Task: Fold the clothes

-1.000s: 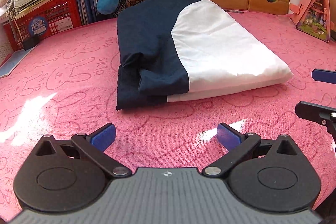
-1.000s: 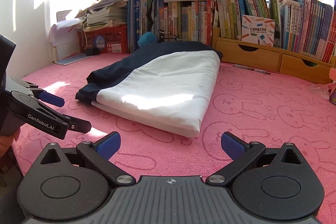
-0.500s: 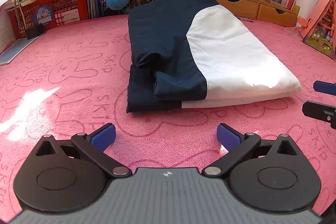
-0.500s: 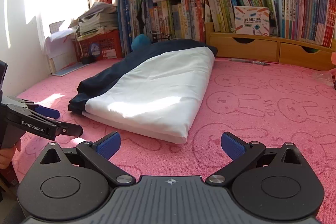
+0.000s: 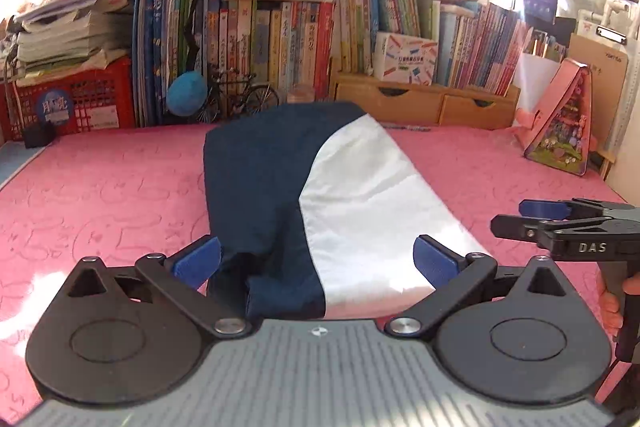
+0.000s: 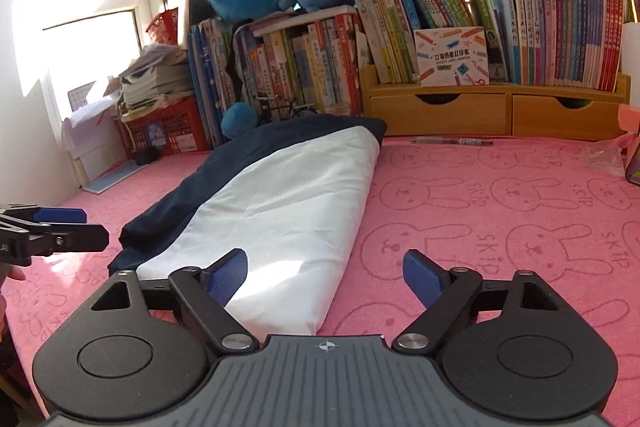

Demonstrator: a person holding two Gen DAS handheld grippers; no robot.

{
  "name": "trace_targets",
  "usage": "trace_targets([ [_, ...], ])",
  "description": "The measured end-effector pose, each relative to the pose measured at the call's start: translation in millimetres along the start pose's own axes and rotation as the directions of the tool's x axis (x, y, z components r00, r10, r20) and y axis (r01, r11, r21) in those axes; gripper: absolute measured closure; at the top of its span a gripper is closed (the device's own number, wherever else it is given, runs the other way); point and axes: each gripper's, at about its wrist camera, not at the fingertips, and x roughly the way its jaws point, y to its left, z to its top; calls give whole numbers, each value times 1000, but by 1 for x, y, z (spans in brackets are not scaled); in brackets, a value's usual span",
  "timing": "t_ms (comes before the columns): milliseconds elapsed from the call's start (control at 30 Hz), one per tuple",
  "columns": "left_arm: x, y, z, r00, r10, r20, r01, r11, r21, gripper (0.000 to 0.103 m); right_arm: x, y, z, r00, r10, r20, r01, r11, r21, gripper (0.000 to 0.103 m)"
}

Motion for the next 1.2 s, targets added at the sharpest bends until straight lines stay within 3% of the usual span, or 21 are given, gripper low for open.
trace_targets([
  [33, 5, -7, 9, 999, -4, 45, 3, 999, 32, 0, 8, -2, 14, 1000, -11, -5, 11, 1000, 5, 37],
  [100, 36, -17, 17, 1000, 31, 3, -31, 998, 47, 0, 29, -5, 40, 1000, 4, -26, -3, 1000, 30, 38],
  [167, 68, -19, 11, 994, 45, -95, -42, 998, 37, 0, 68, 1, 64, 995, -51, -90, 51, 999, -5, 38],
  [233, 94, -17, -6, 982, 52, -179, -46, 998, 39, 0, 107, 7, 87, 982, -111, -154, 105, 993, -47, 32],
  [267, 101, -18, -18, 982, 62, -179, -52, 997, 62, 0, 126, 10, 99, 973, -142, -184, 131, 989, -69, 23],
  [300, 107, -19, -30, 982, 73, -176, -58, 995, 85, 0, 146, 13, 111, 961, -173, -214, 156, 983, -92, 11],
  [333, 103, -19, -36, 984, 70, -165, -56, 995, 87, 0, 165, 16, 122, 948, -204, -243, 181, 977, -116, 8],
  [433, 98, -19, -50, 986, 61, -156, -49, 995, 81, 0, 224, 24, 158, 899, -298, -322, 247, 950, -190, 7],
  [533, 95, -17, -61, 986, 53, -157, -42, 996, 73, 0, 282, 33, 193, 833, -391, -391, 303, 914, -269, 7],
  [633, 93, -16, -70, 987, 49, -156, -38, 997, 69, 0, 320, 40, 186, 740, -453, -497, 292, 882, -369, 15],
  [667, 92, -16, -72, 987, 44, -155, -34, 997, 67, 0, 328, 40, 180, 718, -459, -524, 275, 877, -393, 25],
  [700, 91, -16, -74, 987, 40, -155, -30, 998, 64, 0, 333, 41, 177, 707, -468, -530, 266, 871, -413, 43],
  [733, 90, -16, -73, 988, 34, -154, -25, 998, 60, 0, 338, 42, 174, 698, -476, -535, 258, 864, -432, 54],
  [767, 89, -15, -75, 988, 28, -152, -20, 998, 54, 0, 344, 43, 173, 699, -493, -518, 269, 852, -448, 68],
  [800, 87, -14, -77, 988, 22, -151, -15, 999, 48, 0, 349, 45, 172, 700, -511, -499, 282, 840, -463, 76],
  [900, 85, -11, -79, 989, 7, -146, -2, 1000, 30, 0, 364, 40, 175, 707, -541, -456, 342, 825, -449, 83],
  [1033, 85, -11, -79, 989, 4, -145, 0, 1000, 24, 0, 349, 33, 192, 823, -447, -350, 334, 880, -338, 90],
  [1200, 87, -11, -78, 989, 6, -147, -2, 1000, 25, 0, 325, 25, 214, 934, -297, -197, 260, 946, -194, 86],
])
